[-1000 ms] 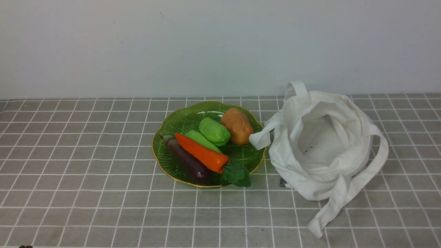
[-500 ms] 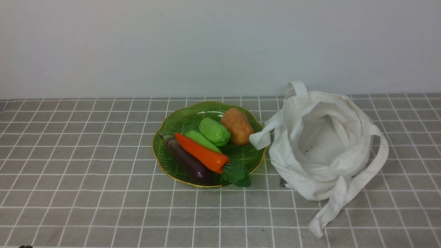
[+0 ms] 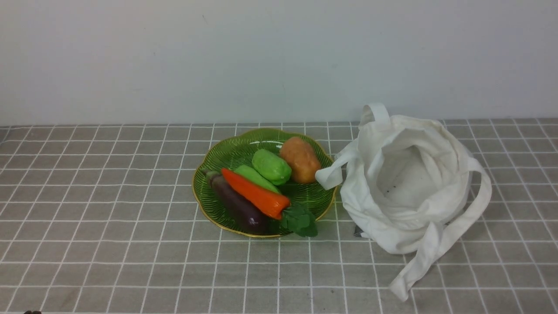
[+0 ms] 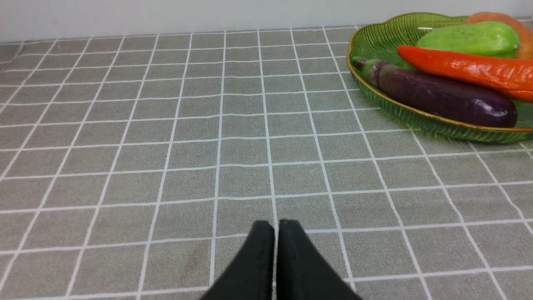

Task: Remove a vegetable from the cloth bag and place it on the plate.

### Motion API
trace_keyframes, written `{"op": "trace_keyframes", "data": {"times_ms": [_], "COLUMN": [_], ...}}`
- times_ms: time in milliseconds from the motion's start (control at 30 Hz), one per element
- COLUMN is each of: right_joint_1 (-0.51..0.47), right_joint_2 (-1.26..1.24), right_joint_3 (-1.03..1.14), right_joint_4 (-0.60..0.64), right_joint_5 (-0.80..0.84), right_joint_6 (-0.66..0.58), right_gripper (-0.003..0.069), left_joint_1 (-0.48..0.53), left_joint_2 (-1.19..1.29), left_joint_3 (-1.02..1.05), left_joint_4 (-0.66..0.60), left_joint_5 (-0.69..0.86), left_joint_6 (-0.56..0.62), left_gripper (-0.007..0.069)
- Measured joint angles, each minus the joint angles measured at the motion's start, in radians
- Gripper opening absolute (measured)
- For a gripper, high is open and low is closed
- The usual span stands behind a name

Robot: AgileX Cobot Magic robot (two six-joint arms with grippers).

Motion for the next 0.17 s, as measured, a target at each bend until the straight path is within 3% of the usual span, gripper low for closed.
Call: {"op": "trace_keyframes", "data": {"times_ms": [167], "right_joint_1": [0.000], "right_joint_2": [0.000], "right_joint_3": [0.000], "right_joint_4": [0.000], "right_joint_5": [0.000], "right_joint_6": [0.000], "right_gripper": [-0.0015], "left_joint_1": [0.000], "left_joint_2": [0.000], "left_joint_3": [0.000], "left_joint_4": [0.000], "left_joint_5": [0.000], "left_joint_6": [0.000], "left_gripper": [-0.0005]}}
